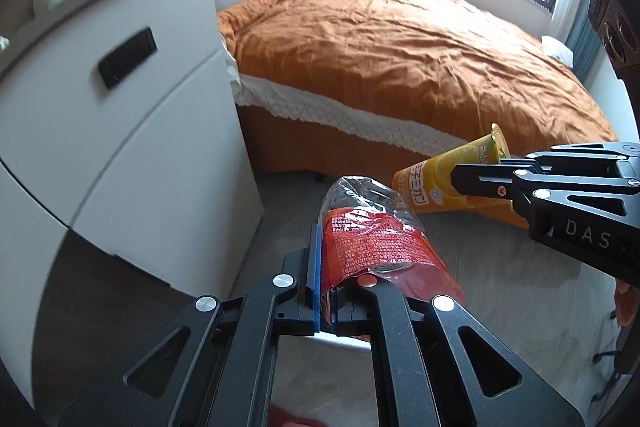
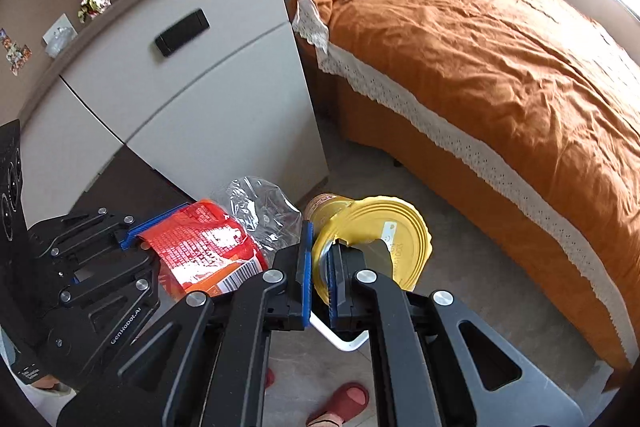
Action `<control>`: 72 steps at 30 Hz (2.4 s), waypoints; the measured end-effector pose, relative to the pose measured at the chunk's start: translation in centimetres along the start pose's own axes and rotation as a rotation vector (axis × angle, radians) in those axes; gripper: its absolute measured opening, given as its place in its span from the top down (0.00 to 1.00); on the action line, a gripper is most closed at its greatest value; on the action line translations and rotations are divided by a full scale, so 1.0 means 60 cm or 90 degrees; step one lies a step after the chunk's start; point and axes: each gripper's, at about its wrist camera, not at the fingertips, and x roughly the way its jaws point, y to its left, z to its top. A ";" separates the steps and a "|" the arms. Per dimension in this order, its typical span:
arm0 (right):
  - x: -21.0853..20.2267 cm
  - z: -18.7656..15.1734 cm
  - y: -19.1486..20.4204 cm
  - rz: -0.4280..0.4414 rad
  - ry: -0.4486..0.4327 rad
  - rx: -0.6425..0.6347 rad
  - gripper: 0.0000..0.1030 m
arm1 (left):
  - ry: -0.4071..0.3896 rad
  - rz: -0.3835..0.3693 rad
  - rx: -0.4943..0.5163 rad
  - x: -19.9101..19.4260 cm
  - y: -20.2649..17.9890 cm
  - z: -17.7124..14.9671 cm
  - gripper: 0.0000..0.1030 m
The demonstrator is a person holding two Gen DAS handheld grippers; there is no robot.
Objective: Collect trash
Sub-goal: 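Carry the bottle and yellow cup to the white bin and open both grippers, then move both grippers back to the desk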
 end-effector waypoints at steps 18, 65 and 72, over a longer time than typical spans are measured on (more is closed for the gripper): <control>0.139 -0.097 -0.041 -0.056 0.055 0.029 0.13 | 0.057 -0.004 0.052 0.131 -0.014 -0.089 0.06; -0.245 0.355 0.497 0.092 -0.289 -0.205 0.05 | -0.253 0.248 -0.145 -0.501 0.464 0.156 0.05; -0.213 0.398 0.590 0.130 -0.293 -0.260 0.05 | -0.251 0.313 -0.196 -0.518 0.555 0.138 0.05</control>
